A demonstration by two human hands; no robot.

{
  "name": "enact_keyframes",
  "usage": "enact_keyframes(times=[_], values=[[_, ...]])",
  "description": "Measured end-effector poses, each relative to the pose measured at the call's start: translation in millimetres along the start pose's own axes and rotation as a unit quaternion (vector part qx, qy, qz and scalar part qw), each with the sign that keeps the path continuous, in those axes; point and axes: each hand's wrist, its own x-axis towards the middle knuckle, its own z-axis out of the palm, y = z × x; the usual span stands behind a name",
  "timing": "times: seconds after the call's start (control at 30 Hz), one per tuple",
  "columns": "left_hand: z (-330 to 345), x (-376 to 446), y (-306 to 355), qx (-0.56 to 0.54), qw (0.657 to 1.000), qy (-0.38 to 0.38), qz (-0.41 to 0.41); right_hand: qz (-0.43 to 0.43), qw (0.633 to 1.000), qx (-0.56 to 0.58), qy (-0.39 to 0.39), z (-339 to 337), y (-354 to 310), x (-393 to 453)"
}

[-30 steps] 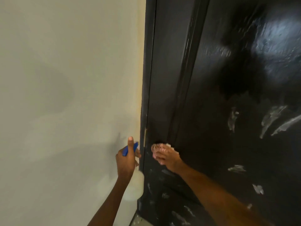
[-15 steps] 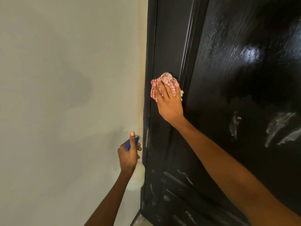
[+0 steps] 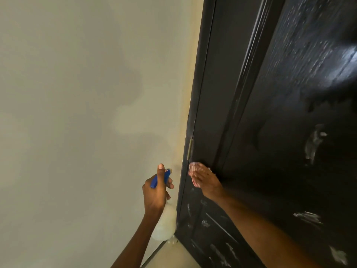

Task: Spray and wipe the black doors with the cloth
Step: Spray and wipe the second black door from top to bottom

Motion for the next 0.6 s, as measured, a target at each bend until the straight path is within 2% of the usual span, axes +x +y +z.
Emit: enact_keyframes(times=[0.13, 0.27, 0.43, 0.53, 0.6], values=[[5, -6, -3, 0.016, 1.0, -0.001, -0.01, 0.135, 0.971, 0.11, 0.162, -60, 43, 10], [17, -3, -13, 0.016, 0.999, -0.006, -0.029, 0.204, 0.949, 0.048, 0.237, -75, 69, 17], [24, 1, -41, 0.012, 0.999, 0.001, -0.049, 0.153, 0.97, 0.011, 0.189, -4, 6, 30], [29, 0, -57, 0.009, 0.999, -0.004, -0.051, 0.035, 0.994, 0.026, 0.102, 57, -34, 29], [30, 1, -63, 0.007, 0.999, -0.005, -0.052, 0.001, 0.998, 0.036, 0.047, 75, -43, 31]])
